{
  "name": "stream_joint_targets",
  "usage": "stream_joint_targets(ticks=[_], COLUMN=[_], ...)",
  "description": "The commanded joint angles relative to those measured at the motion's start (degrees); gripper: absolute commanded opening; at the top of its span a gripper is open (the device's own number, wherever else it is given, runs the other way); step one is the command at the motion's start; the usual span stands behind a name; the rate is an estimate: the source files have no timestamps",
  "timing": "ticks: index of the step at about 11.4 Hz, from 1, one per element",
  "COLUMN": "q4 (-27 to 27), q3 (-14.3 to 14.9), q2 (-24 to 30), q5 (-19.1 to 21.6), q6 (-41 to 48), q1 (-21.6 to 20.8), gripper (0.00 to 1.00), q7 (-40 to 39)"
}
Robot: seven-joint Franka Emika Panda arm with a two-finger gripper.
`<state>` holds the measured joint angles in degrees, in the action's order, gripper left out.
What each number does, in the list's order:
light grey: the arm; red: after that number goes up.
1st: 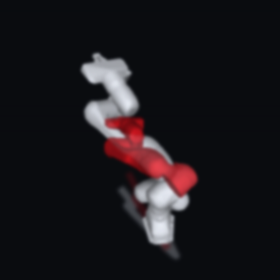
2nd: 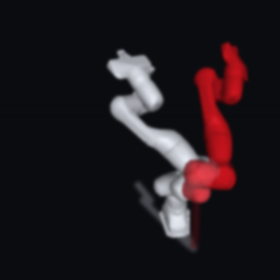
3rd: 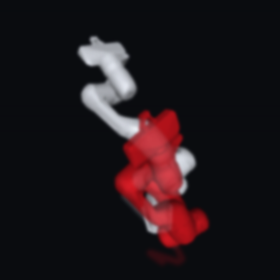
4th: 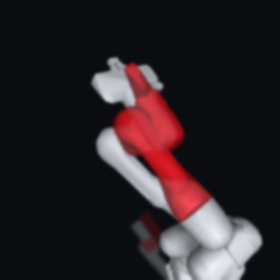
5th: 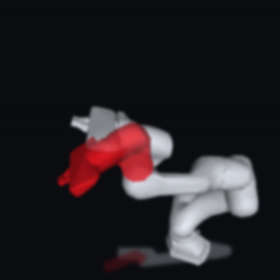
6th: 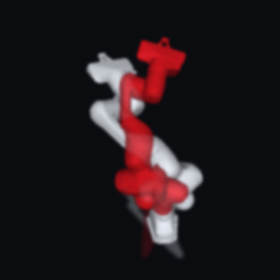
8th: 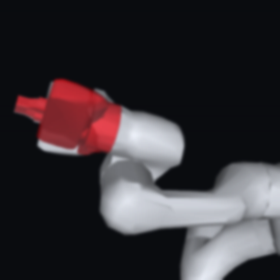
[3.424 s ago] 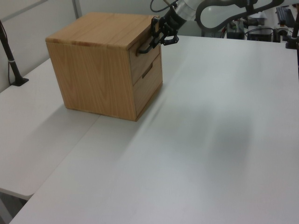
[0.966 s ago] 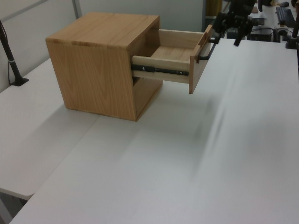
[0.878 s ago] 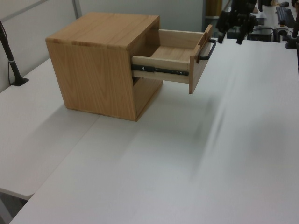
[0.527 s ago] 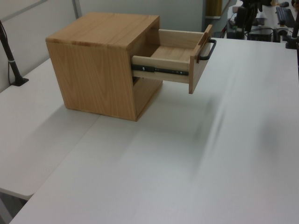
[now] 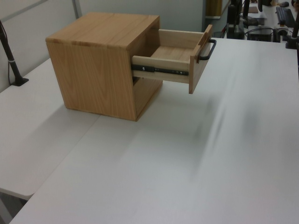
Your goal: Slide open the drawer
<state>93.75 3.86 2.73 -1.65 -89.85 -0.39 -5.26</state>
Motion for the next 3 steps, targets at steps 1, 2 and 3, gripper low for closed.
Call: stream_joint_targets(ticks=[1,2,3], q4=[-2.34,-2.25,-2.17], q3=[1.06,1.06,1.06], q2=[-0.71,-0.62,-0.53], q5=[-0.72,-0.81,-0.81], q6=[2.66,2.66,2.66], q1=[-1.01,-1.10,-1.19], gripper=[1.00,1.00,1.00], q7=[-1.16,-1.25,-1.25])
